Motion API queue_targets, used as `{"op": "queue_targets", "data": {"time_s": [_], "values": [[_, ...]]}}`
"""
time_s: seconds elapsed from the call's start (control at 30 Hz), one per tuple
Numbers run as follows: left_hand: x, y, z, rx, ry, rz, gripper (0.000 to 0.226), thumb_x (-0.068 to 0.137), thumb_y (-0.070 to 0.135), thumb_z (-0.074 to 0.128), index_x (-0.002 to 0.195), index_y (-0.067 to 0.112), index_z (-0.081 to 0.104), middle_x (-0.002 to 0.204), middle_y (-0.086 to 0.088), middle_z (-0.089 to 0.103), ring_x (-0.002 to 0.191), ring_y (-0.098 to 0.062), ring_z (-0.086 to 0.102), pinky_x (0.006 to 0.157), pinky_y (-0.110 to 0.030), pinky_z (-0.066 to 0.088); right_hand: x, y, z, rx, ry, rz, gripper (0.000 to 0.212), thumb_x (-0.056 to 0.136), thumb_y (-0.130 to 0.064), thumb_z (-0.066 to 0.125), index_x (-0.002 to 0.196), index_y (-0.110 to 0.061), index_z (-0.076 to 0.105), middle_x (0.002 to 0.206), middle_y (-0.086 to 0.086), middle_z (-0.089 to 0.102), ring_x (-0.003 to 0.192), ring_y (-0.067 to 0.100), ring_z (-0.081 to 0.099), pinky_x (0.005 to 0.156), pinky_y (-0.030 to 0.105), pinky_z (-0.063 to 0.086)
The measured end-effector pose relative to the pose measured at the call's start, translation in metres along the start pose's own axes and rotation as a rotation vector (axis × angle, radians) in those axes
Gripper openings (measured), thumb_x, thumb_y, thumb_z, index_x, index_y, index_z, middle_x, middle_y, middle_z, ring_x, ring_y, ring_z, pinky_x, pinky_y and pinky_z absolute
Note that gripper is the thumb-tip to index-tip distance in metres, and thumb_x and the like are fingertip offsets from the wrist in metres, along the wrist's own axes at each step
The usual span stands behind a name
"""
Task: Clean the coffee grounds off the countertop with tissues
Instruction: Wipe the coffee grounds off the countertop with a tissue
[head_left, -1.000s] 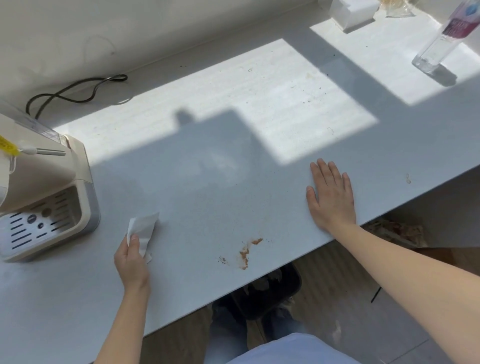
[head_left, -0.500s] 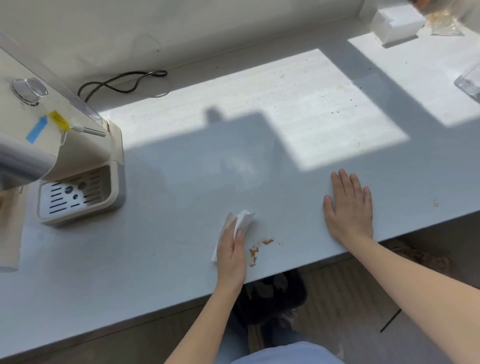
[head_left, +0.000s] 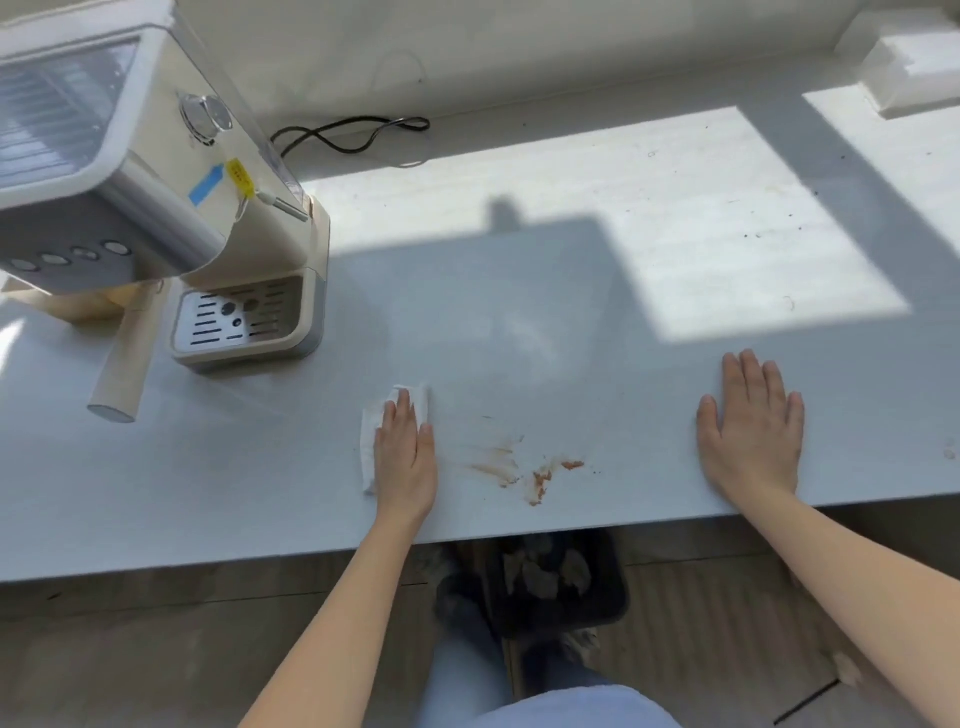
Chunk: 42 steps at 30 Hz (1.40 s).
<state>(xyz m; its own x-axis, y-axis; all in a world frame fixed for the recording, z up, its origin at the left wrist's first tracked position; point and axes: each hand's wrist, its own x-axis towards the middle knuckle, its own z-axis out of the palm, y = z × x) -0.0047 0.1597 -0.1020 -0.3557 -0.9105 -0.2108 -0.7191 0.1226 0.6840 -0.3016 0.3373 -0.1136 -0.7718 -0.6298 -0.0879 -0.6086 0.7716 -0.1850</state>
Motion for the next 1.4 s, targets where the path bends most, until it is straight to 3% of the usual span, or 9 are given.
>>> {"op": "queue_targets", "data": {"time_s": [0.13, 0.37, 0.6, 0.87, 1.03, 1.2, 1.4], "values": [[0.027, -0.026, -0.036, 0.137, 0.048, -0.115, 0.052, 0.101, 0.022, 0.022, 0.148, 0.012, 0.004, 0.16, -0.002, 0.003, 0.146, -0.016, -0.002, 0.116, -0.032, -0.005, 0.0, 0.001, 0.001, 0.013, 0.01, -0.004, 0.057, 0.098, -0.032, 0.031, 0.15, -0.014, 0.016, 0.16, 0.004, 0.015, 0.147, 0.023, 0.009, 0.119, 0.047, 0.008], [0.048, -0.04, -0.057, 0.104, 0.088, -0.172, 0.05, 0.101, 0.02, 0.022, 0.148, 0.014, 0.009, 0.159, -0.002, 0.006, 0.146, -0.014, 0.001, 0.115, -0.03, -0.004, 0.001, 0.0, 0.001, 0.001, 0.005, 0.003, 0.057, 0.098, -0.033, 0.027, 0.151, -0.015, 0.013, 0.16, 0.003, 0.013, 0.147, 0.023, 0.007, 0.119, 0.047, 0.006], [0.012, 0.0, -0.009, 0.065, -0.058, 0.009, 0.049, 0.102, 0.024, 0.022, 0.149, 0.018, 0.007, 0.159, 0.005, 0.005, 0.144, -0.006, -0.002, 0.112, -0.023, -0.007, 0.001, -0.001, 0.002, -0.005, -0.002, 0.008, 0.059, 0.097, -0.034, 0.027, 0.151, -0.015, 0.011, 0.16, 0.003, 0.011, 0.147, 0.022, 0.005, 0.119, 0.047, 0.005], [-0.04, 0.063, 0.071, 0.022, -0.213, 0.169, 0.048, 0.102, 0.03, 0.017, 0.145, 0.027, -0.003, 0.149, 0.02, -0.009, 0.135, 0.007, -0.015, 0.103, -0.007, -0.021, 0.0, -0.002, -0.002, -0.003, -0.012, 0.005, 0.059, 0.098, -0.033, 0.027, 0.151, -0.014, 0.011, 0.16, 0.003, 0.01, 0.147, 0.022, 0.004, 0.119, 0.047, 0.005], [-0.062, 0.077, 0.088, 0.002, -0.333, 0.287, 0.043, 0.101, 0.031, 0.016, 0.137, 0.039, -0.007, 0.151, 0.022, -0.008, 0.137, 0.008, -0.019, 0.107, -0.01, -0.02, 0.0, -0.002, -0.002, -0.001, -0.018, 0.011, 0.059, 0.098, -0.033, 0.026, 0.151, -0.015, 0.009, 0.161, 0.002, 0.009, 0.148, 0.021, 0.003, 0.12, 0.046, 0.005], [-0.068, 0.077, 0.084, 0.051, -0.445, 0.378, 0.045, 0.101, 0.031, 0.017, 0.141, 0.035, -0.003, 0.154, 0.02, -0.005, 0.14, 0.005, -0.014, 0.114, -0.02, -0.013, 0.0, -0.002, 0.0, 0.001, -0.012, 0.008, 0.059, 0.098, -0.033, 0.028, 0.151, -0.015, 0.011, 0.16, 0.002, 0.01, 0.147, 0.022, 0.004, 0.119, 0.047, 0.005], [-0.065, 0.07, 0.074, 0.074, -0.57, 0.466, 0.046, 0.101, 0.032, 0.019, 0.146, 0.032, 0.01, 0.155, 0.021, 0.003, 0.14, 0.008, -0.01, 0.116, -0.022, -0.009, 0.001, -0.001, 0.003, 0.019, 0.013, 0.001, 0.059, 0.097, -0.034, 0.027, 0.151, -0.016, 0.011, 0.16, 0.002, 0.011, 0.147, 0.022, 0.005, 0.119, 0.046, 0.005]]}}
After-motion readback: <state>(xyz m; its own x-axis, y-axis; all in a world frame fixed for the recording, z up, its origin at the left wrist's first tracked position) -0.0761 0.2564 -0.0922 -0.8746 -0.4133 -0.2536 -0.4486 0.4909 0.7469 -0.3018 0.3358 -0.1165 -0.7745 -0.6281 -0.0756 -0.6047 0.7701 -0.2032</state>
